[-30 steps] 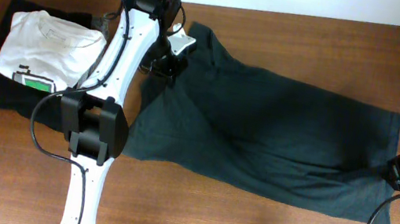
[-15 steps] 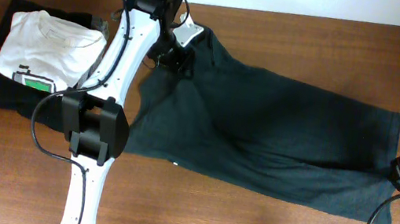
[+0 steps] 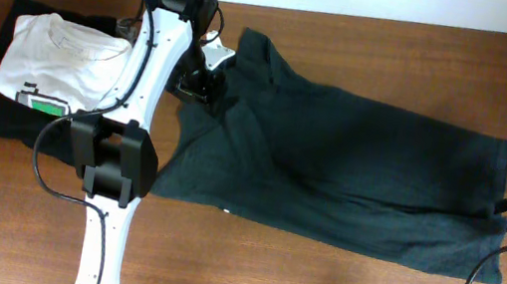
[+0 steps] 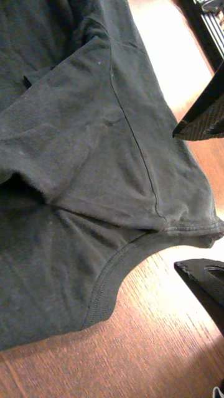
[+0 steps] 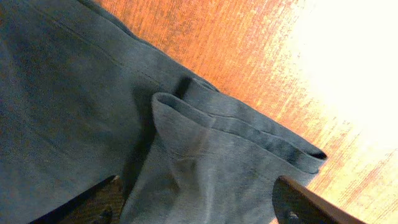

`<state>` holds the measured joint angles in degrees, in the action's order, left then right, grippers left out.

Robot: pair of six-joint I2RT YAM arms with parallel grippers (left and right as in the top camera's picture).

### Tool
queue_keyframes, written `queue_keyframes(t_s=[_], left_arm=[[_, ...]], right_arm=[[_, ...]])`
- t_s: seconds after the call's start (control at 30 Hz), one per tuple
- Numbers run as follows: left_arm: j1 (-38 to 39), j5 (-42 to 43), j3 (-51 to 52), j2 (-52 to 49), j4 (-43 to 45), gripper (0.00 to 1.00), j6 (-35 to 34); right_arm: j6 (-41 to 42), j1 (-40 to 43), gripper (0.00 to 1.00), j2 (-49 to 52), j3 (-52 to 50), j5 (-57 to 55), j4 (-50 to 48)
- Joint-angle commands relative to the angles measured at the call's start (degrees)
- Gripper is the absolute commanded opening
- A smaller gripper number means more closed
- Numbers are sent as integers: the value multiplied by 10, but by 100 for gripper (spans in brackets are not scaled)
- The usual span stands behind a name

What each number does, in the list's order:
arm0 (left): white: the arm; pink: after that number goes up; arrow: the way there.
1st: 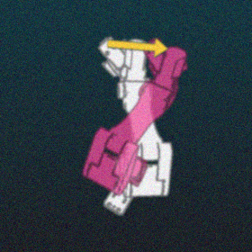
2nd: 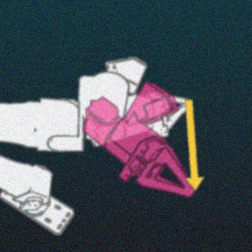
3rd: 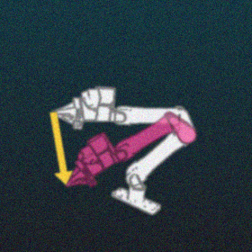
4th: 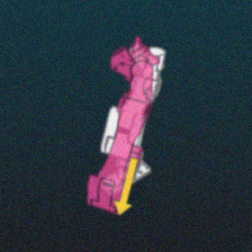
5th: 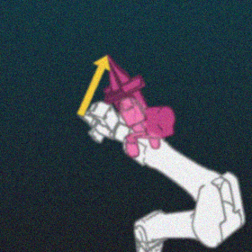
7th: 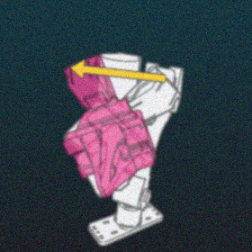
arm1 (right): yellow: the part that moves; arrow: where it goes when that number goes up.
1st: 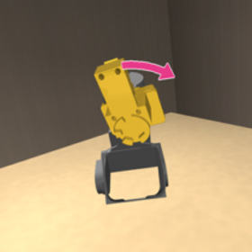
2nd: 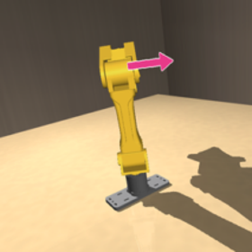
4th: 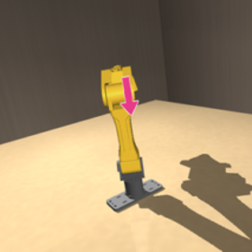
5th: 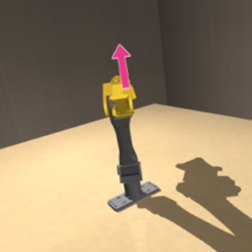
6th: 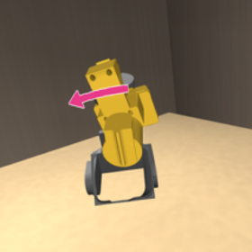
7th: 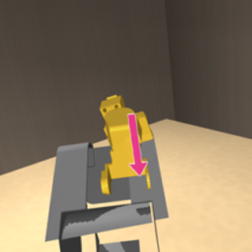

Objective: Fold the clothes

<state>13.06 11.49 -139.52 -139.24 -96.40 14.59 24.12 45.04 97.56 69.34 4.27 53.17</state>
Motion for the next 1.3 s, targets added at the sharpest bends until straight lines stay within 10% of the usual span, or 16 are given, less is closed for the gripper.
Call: queue_keyframes(t_s=[0.0, 0.1, 0.27, 0.4, 0.5, 0.7, 0.77, 0.8, 0.87, 1.07, 1.13, 1.27], left_arm=[[-2, -8, -2, -3, 14, 67, 1], [2, 20, 6, -11, 68, 68, 17], [25, 73, 38, -59, 149, 70, 53], [42, 67, 38, -90, 175, 66, 53], [43, 14, 39, -109, 178, 0, 47], [-3, -45, 33, -117, 200, 0, -75], [-9, -34, 29, -117, 198, 1, -75], [-9, -33, 24, -117, 194, 13, -75], [-9, -34, 6, -116, 179, 32, -75], [-12, -33, -148, -116, 99, 60, -74], [-12, -33, -194, -116, 69, 60, -75], [-11, -33, -192, -117, 35, 60, -75]], right_arm=[[6, 24, 80, -7, 12, -3, 6], [-51, 34, 56, -7, 12, 63, -16], [-63, -2, 50, 38, 12, 66, -47], [-63, -14, 25, 82, 12, 67, -67], [-63, -10, 12, 85, 12, 65, -100], [-56, 1, 4, 85, 12, 66, -153], [-56, 14, 29, 85, 16, 78, -142], [-57, 26, 62, 85, 18, 100, -127], [-57, 47, 71, 85, 18, 130, -60], [-73, 44, 70, 86, -19, 66, 64], [-50, 44, 41, 86, -61, 36, 21], [-22, 44, 26, 86, -100, 26, -43]])
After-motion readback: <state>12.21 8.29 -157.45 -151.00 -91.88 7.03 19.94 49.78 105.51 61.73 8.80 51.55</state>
